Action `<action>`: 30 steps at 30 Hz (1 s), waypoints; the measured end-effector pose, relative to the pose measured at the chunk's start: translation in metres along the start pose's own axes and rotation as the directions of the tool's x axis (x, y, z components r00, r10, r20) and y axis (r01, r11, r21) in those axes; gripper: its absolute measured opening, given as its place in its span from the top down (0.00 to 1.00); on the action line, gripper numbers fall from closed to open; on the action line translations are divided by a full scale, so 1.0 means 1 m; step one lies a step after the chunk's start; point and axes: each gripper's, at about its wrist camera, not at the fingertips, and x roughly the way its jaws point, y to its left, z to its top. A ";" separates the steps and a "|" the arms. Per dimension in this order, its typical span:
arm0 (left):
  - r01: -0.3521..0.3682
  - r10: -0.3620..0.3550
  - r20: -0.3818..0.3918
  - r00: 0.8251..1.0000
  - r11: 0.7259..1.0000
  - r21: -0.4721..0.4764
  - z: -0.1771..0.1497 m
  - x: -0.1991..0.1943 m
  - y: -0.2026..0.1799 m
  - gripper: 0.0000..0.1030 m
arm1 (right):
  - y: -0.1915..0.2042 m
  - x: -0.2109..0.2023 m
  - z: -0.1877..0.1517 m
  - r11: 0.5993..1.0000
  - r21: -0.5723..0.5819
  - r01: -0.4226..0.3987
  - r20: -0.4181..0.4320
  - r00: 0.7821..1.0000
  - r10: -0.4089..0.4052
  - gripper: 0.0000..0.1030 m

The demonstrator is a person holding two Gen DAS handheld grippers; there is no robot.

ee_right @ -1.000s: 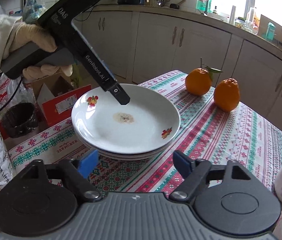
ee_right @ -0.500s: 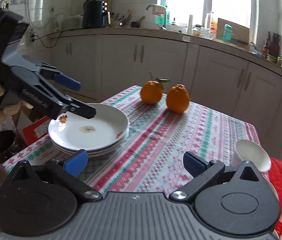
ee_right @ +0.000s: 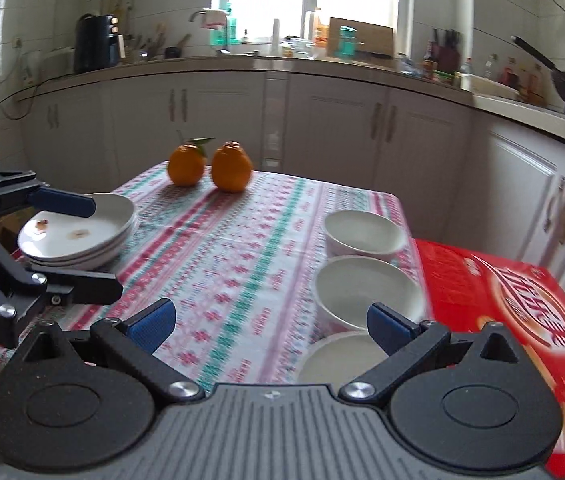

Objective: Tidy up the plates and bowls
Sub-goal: 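Move the right gripper to a white bowl beside the red snack box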

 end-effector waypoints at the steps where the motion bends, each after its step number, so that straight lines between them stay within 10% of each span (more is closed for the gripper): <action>1: 0.019 -0.019 -0.002 1.000 1.000 0.001 0.000 0.005 -0.006 0.01 | -0.006 -0.002 -0.003 1.000 0.008 0.008 -0.005 1.000 -0.007 0.00; 30: 0.285 -0.273 -0.107 0.956 0.951 0.121 -0.013 0.091 -0.094 0.01 | -0.088 0.012 -0.036 0.975 0.215 0.064 -0.131 0.991 -0.036 0.00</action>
